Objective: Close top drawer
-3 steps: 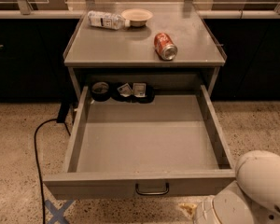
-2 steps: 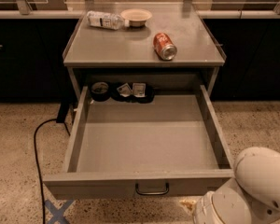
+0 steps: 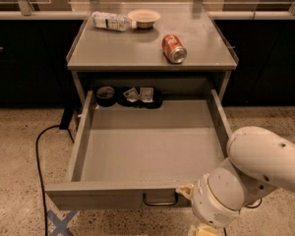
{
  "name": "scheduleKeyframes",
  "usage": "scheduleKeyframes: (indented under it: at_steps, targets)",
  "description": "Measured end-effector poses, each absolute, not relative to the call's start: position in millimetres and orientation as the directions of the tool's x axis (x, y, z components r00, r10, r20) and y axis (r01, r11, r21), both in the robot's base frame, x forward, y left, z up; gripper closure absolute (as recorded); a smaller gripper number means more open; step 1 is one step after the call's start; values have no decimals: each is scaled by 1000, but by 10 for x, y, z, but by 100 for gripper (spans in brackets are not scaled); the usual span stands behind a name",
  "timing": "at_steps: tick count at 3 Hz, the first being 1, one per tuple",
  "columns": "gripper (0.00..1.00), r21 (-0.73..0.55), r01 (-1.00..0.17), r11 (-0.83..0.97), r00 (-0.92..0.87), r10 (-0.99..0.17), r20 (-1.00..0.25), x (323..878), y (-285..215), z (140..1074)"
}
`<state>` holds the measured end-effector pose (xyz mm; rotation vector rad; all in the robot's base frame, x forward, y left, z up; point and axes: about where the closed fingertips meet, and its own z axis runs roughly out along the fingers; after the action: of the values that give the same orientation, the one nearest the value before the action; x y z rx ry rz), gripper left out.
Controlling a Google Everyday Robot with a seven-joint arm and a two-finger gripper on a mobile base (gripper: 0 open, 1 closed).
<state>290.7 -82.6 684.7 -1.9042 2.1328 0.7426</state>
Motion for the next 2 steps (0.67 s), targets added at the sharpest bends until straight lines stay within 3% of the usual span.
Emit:
scheduleKeyframes:
  at_steps: [2]
  targets:
    - [0,250,-965,78,-188,-870,-456,3038,-881,6738]
